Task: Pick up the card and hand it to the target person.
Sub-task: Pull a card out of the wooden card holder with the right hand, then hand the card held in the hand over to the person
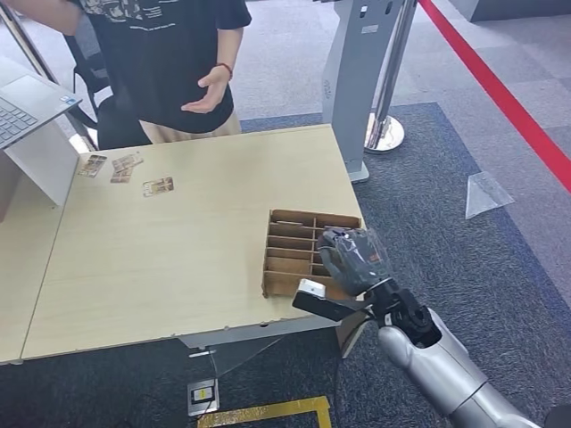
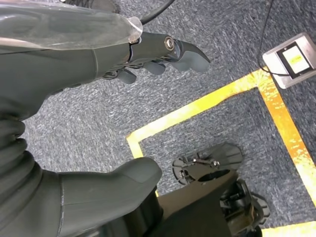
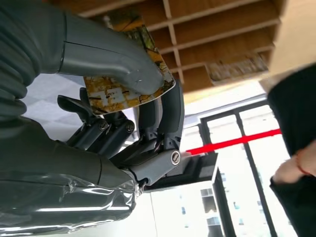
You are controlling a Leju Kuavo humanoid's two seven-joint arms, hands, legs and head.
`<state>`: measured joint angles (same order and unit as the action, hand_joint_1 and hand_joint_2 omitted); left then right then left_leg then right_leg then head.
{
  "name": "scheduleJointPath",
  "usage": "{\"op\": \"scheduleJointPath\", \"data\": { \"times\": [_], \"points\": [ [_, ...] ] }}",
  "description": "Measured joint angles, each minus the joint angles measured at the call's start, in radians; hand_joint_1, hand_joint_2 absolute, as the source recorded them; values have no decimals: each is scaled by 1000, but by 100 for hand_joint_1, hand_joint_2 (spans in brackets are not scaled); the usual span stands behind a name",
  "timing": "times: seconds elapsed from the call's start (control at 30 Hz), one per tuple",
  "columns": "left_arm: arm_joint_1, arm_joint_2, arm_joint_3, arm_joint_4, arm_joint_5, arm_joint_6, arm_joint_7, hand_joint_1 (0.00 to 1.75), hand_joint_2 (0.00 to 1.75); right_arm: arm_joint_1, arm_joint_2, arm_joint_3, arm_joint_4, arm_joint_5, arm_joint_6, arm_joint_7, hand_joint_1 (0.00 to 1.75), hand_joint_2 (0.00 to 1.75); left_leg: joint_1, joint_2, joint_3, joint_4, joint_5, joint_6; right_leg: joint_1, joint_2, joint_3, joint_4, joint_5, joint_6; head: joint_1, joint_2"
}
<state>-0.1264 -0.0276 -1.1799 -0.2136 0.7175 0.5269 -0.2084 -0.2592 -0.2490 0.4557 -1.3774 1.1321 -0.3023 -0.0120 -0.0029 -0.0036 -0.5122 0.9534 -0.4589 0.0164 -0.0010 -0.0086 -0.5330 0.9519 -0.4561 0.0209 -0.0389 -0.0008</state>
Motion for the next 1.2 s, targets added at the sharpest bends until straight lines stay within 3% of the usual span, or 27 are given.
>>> {"op": "scheduleJointPath", "data": {
  "times": [0.3,0.6,0.83,1.03,1.1,1.17,1.2],
  "points": [
    [-13,0,0,0,-15,-13,0,0,175,-103,-41,0,-144,-75,64,-26,175,175,0,0,0,0,0,0,0,0,0,0,0,0,0,0],
    [-18,-1,0,0,-19,-12,11,0,175,-181,-42,7,-194,-49,-47,-12,175,175,0,0,0,0,0,0,0,0,0,0,0,0,0,0],
    [-20,-3,0,0,-22,-4,23,0,175,-233,-15,22,-163,151,-214,98,175,175,0,0,0,0,0,0,0,0,0,1,0,0,0,0],
    [-25,-7,-1,0,-30,-3,34,0,175,-281,26,40,-68,346,-303,203,175,175,0,0,0,0,0,0,0,-1,0,1,0,0,0,0],
    [-27,-9,-2,0,-34,-3,38,0,175,-304,42,49,-17,384,-322,222,131,175,0,0,0,0,0,0,0,-1,0,1,0,0,0,0],
    [-30,-11,-3,0,-35,-3,39,0,175,-327,59,58,41,390,-338,225,44,175,0,0,0,0,1,0,0,-1,0,1,0,0,0,0],
    [-31,-12,-4,0,-36,-3,39,0,175,-338,67,63,71,385,-345,222,22,175,0,-1,0,0,1,0,0,-1,0,1,0,0,0,0]
  ]
}}
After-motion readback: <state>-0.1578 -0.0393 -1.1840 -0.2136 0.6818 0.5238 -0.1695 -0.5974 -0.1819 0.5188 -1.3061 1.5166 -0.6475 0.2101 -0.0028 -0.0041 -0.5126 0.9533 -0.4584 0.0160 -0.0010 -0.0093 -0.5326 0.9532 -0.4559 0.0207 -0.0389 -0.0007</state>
